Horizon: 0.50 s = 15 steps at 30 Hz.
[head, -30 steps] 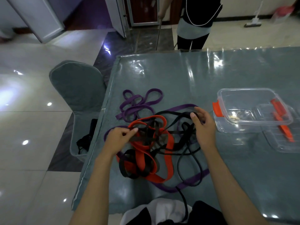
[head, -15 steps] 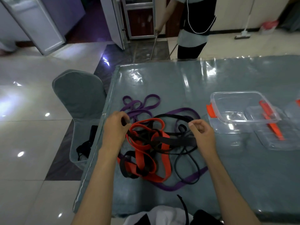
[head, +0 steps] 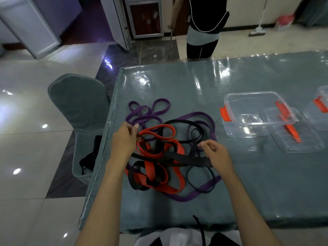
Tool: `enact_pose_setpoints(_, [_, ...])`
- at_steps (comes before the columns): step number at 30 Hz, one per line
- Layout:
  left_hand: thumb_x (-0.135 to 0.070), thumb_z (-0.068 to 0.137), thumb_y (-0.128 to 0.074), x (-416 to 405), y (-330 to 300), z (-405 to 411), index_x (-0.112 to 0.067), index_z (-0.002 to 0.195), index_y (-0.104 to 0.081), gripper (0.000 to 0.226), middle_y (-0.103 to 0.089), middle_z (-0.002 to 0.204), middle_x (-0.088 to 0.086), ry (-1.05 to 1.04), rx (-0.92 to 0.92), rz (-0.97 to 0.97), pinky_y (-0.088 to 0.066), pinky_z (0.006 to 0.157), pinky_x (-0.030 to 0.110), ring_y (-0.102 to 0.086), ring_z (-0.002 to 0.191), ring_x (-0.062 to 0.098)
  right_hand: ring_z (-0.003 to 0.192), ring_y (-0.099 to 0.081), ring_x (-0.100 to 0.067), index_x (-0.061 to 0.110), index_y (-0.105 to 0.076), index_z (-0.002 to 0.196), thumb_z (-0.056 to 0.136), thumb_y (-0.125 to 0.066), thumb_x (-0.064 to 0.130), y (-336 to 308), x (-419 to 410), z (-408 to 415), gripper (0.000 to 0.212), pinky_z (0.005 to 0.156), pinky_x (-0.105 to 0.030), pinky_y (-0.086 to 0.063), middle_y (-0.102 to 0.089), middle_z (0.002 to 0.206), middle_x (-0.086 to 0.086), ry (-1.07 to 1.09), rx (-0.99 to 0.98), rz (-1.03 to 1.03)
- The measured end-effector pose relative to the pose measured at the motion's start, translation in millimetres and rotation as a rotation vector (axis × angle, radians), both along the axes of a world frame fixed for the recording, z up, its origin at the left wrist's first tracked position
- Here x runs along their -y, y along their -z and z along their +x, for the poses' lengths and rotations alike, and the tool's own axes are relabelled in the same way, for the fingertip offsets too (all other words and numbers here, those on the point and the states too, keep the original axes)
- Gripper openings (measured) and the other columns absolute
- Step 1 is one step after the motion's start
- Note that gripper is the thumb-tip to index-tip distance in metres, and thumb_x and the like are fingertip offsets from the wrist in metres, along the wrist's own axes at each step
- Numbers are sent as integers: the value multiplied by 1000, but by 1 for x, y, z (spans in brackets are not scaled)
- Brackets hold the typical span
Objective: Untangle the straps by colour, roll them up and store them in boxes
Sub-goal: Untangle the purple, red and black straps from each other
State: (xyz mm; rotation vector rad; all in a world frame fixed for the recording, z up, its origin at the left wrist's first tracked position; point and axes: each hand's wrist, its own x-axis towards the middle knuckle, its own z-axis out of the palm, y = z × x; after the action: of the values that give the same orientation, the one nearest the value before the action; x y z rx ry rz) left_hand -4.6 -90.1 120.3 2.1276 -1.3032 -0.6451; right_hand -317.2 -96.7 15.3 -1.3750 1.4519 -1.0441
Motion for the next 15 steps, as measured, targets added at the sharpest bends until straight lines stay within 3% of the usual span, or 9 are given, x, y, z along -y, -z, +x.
enact_pose_setpoints(2, [-44, 101, -69, 0, -10, -4, -17, 101, -58, 29, -74, 85, -3, -20, -295, -152, -48, 68, 20, -72, 81, 5, 54, -56, -1, 39, -79, 81, 103, -67, 17, 0, 1, 0, 33, 56, -12, -44, -63, 57, 8, 49, 20, 9])
enact_pose_setpoints(4, [-33, 96, -79, 1, -21, -7, -14, 109, -61, 28, -81, 86, 2, -16, -478, -302, -53, 76, 22, -77, 85, 7, 50, -53, 1, 40, -79, 79, 102, -68, 17, -1, 2, -1, 34, 54, -11, -42, -58, 53, 8, 73, 31, 17])
enact_pose_setpoints(7, [-20, 99, -76, 0, -38, -11, -13, 115, -65, 20, -82, 88, 1, 27, -579, -462, -55, 60, 21, -77, 80, 5, 49, -50, 0, 40, -80, 81, 103, -67, 22, -3, 3, 0, 31, 52, -13, -40, -56, 53, 9, 55, 15, 40])
enact_pose_setpoints(11, [-6, 104, -66, 2, -51, -16, -9, 128, -62, 24, -79, 91, -16, 187, -615, -461, -52, 56, 17, -65, 62, -2, 49, -44, -1, 36, -80, 83, 104, -65, 25, -9, 5, 5, 28, 51, -14, -37, -46, 50, 13, 65, 50, 64])
enact_pose_setpoints(13, [-3, 105, -62, 3, -56, -21, -8, 130, -60, 25, -80, 105, -13, 264, -630, -458, -53, 60, 18, -63, 63, 1, 51, -45, -1, 32, -80, 81, 105, -62, 22, -12, 9, 5, 31, 52, -14, -39, -46, 52, 15, 117, 101, 78])
enact_pose_setpoints(15, [-2, 105, -61, 4, -61, -27, -11, 131, -61, 27, -76, 124, 2, 350, -669, -478, -57, 78, 24, -68, 82, 10, 52, -48, 0, 31, -79, 78, 106, -60, 20, -14, 14, 5, 35, 54, -12, -42, -47, 53, 15, 185, 149, 91])
